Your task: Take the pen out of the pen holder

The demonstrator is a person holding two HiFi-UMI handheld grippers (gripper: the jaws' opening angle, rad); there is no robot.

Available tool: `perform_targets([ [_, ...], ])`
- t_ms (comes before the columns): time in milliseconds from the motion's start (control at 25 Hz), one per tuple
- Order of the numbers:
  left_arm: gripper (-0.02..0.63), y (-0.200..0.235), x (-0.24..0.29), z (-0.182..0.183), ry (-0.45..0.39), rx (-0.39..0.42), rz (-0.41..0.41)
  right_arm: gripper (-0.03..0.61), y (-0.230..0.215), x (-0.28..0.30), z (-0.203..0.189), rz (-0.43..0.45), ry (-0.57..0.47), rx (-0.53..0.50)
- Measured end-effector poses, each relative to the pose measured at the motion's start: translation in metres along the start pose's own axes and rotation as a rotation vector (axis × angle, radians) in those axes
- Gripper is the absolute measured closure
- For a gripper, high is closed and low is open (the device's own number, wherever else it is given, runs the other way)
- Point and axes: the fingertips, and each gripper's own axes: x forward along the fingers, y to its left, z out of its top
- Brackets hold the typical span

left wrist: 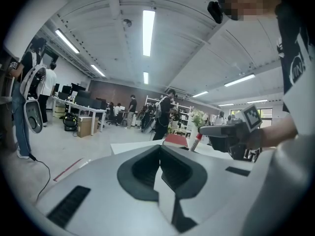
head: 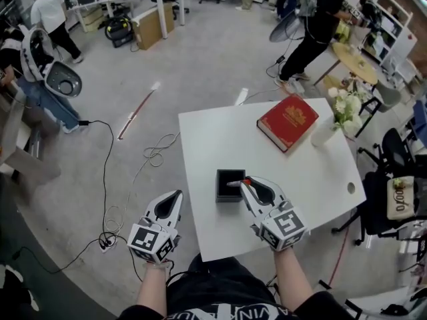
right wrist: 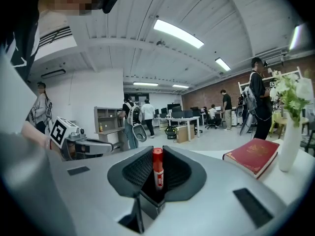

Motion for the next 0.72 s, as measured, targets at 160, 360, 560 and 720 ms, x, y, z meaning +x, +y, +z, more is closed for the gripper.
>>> perform_targets([
  [160, 0.611, -0.004, 0.007, 0.006, -0.015, 0.007, -0.018, 0.509, -0.003, -0.012, 0.010, -0.028, -0.027, -0.006],
  [360, 0.611, -0.009, 0.013, 0.015, -0.036, 0.017, -0.043, 0.509, -0.010, -0.028, 0.022, -0.075, -0.071, 0.023],
  [560, 0.611, -0.016, 0.023, 0.026, -0.056, 0.031, -0.069, 0.509, -0.019, -0.042, 0.034, -0.089, -0.123, 0.053],
  [720, 0.611, -0.022, 0.029, 0.031, -0.061, 0.033, -0.084, 0.509, -0.024, -0.052, 0.045, -0.109, -0.157, 0.058],
])
